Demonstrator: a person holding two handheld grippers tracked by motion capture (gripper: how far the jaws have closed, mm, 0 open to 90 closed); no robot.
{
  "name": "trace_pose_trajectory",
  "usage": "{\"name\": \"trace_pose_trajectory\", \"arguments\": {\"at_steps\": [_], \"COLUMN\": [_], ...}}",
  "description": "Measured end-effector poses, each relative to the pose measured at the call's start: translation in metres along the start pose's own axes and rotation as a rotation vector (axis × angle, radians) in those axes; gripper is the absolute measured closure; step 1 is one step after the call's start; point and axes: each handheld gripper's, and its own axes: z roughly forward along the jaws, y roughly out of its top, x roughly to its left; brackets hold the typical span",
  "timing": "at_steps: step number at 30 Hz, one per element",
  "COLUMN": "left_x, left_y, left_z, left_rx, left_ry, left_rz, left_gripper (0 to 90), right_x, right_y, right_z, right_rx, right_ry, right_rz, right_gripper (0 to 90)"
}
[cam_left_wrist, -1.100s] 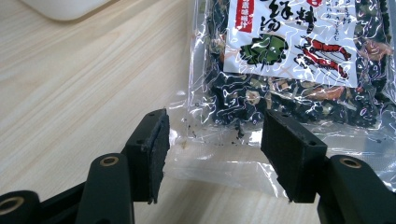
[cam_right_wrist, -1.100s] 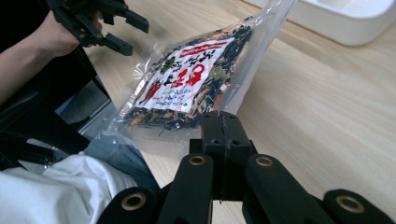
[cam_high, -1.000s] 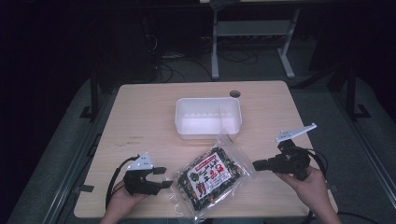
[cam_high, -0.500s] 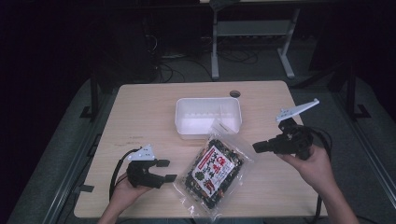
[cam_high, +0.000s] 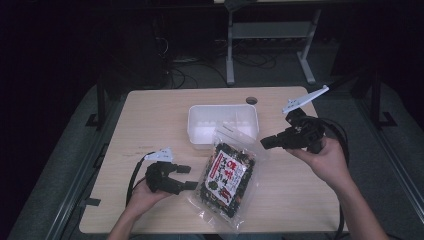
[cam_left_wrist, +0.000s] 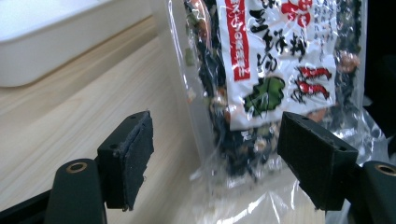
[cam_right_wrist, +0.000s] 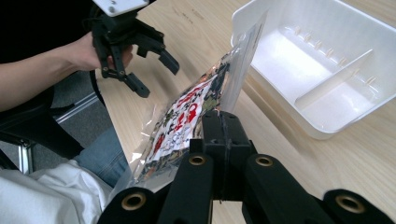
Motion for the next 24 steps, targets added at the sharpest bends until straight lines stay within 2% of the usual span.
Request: {"name": "trace_pose_trajectory", "arguments": {"at_steps": [3, 8, 10, 12, 15, 18, 19, 23, 24], "left_x": [0.007, 0.013, 0.018, 0.019, 0.023, 0.026, 0.026, 0.026, 0.027], "left_y": [0.004, 0.014, 0.02, 0.022, 0.026, 0.029, 0.031, 0.032, 0.031], "left_z": [0.008, 0.02, 0.026, 0.028, 0.032, 0.038, 0.042, 0.045, 0.044], "left_rx": [0.006, 0.023, 0.036, 0.035, 0.02, 0.03, 0.04, 0.048, 0.043], "left_ry": [-0.03, -0.058, -0.099, -0.108, -0.15, -0.209, -0.242, -0.256, -0.276], "left_rz": [-0.021, -0.025, -0.049, -0.053, -0.071, -0.101, -0.109, -0.102, -0.103], "left_gripper": [25.0, 24.8, 25.0, 25.2, 25.9, 29.6, 30.8, 34.6, 39.1], "right_x": [-0.001, 0.0, 0.001, 0.001, 0.003, 0.005, 0.005, 0.004, 0.003], "right_y": [0.0, 0.001, 0.003, 0.004, 0.006, 0.009, 0.01, 0.011, 0.011], "right_z": [-0.001, -0.001, -0.002, -0.003, -0.003, -0.004, -0.003, -0.002, -0.003], "right_rx": [-0.002, -0.008, -0.014, -0.014, -0.018, -0.022, -0.022, -0.024, -0.032], "right_ry": [0.007, 0.021, 0.027, 0.028, 0.029, 0.031, 0.03, 0.032, 0.033], "right_rz": [0.0, -0.005, -0.011, -0.012, -0.023, -0.03, -0.03, -0.03, -0.027], "right_gripper": [90.0, 90.0, 90.0, 90.0, 90.0, 90.0, 90.0, 90.0, 90.0]}}
